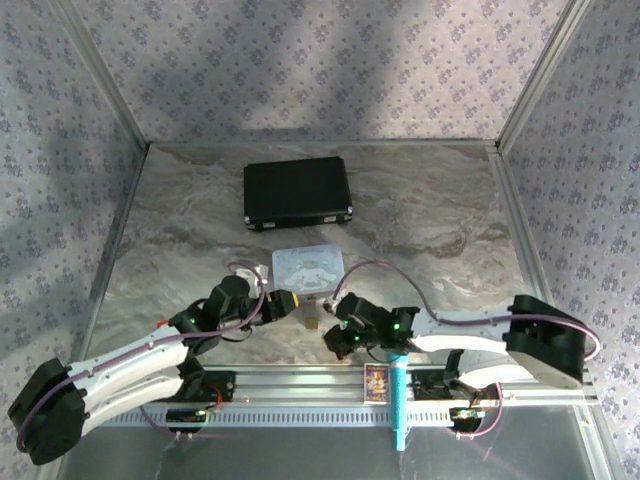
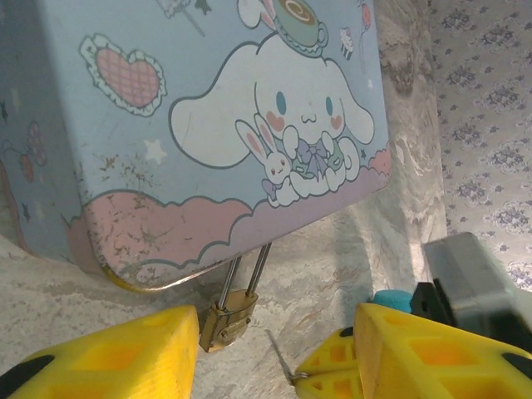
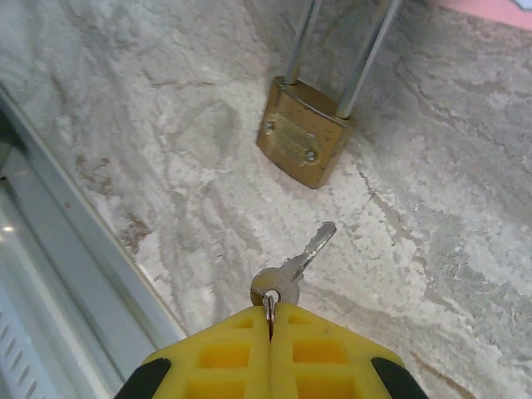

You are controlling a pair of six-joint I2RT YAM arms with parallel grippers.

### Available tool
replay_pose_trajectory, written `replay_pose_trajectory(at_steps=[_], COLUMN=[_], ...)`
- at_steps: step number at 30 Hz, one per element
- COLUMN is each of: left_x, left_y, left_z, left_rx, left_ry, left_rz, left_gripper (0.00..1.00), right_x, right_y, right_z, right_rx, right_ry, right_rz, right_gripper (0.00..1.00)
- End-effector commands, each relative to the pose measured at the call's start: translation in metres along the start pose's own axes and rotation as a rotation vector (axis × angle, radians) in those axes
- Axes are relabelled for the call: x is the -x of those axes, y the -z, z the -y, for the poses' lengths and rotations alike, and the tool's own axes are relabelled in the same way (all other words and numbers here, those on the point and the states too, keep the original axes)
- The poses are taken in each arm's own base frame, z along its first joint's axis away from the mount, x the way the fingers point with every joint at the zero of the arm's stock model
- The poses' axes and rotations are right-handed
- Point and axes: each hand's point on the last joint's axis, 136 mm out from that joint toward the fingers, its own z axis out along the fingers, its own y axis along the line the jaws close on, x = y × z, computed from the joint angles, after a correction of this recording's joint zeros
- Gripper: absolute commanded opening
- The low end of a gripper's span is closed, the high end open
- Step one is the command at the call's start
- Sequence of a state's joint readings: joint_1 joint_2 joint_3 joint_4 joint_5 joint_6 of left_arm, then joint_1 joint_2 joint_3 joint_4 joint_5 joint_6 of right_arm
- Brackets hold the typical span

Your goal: Unlock the padlock with the key

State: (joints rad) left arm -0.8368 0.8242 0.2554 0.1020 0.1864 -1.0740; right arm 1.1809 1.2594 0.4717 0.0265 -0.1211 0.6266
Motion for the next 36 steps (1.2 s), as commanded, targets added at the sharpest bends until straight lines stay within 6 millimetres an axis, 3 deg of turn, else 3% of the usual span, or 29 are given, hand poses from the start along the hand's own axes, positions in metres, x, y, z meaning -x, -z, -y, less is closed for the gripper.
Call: replay_pose_trajectory(at_steps=[1, 10, 16, 25, 29, 36], left_x=[0.008, 0.018, 0.004, -0.002, -0.004, -0.003], left_y=[0.001, 0.003, -0.017, -0.023, -0.023, -0.022], left_z=[0.02, 0.078, 0.081, 0.07, 0.07, 0.072], left_rx=[-0.063, -0.186, -0.174, -0.13, -0.12, -0.097], left_ry=[0.092, 0.262, 0.339, 0.372, 0.355, 0.303], left_rz=[0.025, 0.001, -0.095, -0.079, -0.092, -0.094], left_gripper=[0.51, 0.6, 0.6, 0.38, 0.15, 0.0], right_x=[0.009, 0.055, 0.078, 0.081, 0.081, 0.078], right_y=[0.014, 0.052, 0.065, 0.061, 0.065, 0.064], right_z=[-0.004, -0.033, -0.046, -0.04, -0.037, -0.029], right_rx=[0.011, 0.074, 0.073, 0.052, 0.049, 0.035], right_ry=[0.049, 0.211, 0.281, 0.29, 0.284, 0.266], right_rz=[0.056, 0.17, 0.237, 0.245, 0.255, 0.253], right_gripper=[0.0, 0.0, 0.0, 0.0, 0.0, 0.0])
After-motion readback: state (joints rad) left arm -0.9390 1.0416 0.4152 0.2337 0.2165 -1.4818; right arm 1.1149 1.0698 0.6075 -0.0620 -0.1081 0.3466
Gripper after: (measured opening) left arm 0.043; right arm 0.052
